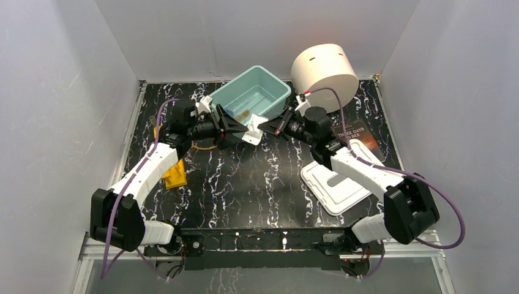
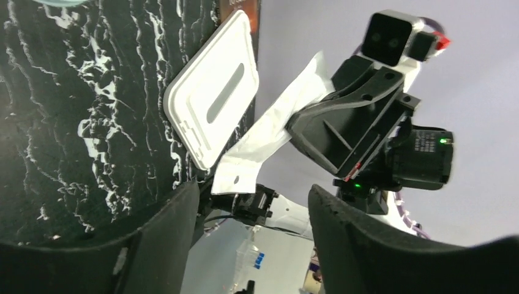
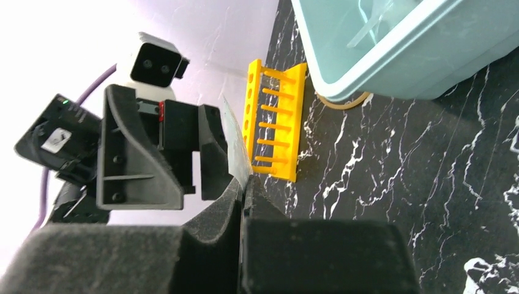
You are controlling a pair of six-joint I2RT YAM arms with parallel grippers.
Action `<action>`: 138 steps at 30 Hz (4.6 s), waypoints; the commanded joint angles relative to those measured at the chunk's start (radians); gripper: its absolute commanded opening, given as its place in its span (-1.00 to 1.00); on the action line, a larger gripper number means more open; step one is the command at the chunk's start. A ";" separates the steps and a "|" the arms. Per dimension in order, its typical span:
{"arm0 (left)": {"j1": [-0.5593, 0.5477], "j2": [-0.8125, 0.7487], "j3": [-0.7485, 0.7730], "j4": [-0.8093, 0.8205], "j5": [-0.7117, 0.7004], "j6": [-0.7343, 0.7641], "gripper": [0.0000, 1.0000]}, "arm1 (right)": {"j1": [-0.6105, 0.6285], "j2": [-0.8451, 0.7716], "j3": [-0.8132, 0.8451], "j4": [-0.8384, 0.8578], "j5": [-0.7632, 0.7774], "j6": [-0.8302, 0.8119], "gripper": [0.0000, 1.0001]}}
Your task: Organize the chemistry lab equipment
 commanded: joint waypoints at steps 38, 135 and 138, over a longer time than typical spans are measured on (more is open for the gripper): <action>0.030 0.089 0.284 -0.662 -0.869 0.527 0.43 | 0.007 1.226 1.819 -0.959 0.501 -0.511 -0.22; 0.004 0.415 0.143 -0.372 -0.762 0.874 0.03 | 0.008 0.104 0.461 -0.680 0.333 -0.383 -0.03; 0.005 0.437 0.140 -0.360 -0.762 0.876 -0.08 | 0.008 0.106 0.466 -0.684 0.331 -0.384 -0.02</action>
